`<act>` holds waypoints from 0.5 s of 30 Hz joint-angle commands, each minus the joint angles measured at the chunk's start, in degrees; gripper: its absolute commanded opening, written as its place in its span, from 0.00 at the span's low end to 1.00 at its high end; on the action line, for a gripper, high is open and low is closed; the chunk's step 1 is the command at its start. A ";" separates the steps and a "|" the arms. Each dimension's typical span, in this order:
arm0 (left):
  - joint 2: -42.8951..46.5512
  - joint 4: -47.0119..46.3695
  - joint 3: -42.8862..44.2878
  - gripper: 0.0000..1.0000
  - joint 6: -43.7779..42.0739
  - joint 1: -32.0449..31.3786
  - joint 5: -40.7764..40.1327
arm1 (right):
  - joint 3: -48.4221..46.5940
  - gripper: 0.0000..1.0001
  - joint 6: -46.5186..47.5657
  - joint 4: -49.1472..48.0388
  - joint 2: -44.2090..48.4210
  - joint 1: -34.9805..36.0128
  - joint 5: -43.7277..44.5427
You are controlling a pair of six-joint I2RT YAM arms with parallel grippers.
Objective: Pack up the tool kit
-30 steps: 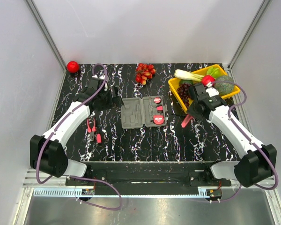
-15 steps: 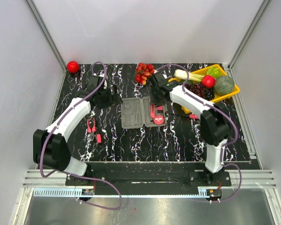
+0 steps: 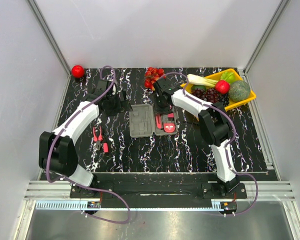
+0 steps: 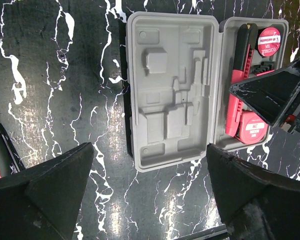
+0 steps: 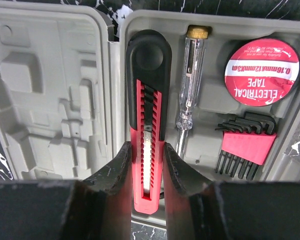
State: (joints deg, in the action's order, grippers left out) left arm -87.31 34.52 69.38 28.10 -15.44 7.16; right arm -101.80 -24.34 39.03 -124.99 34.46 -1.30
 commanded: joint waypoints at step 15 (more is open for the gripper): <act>-2.34 -1.83 4.18 0.98 0.64 0.59 3.57 | -7.62 0.03 2.89 6.59 -5.70 -0.09 -3.71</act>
State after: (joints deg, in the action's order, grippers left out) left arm -89.86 34.39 70.87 28.40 -15.27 9.26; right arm -105.43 -22.90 43.68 -128.73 34.46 -3.77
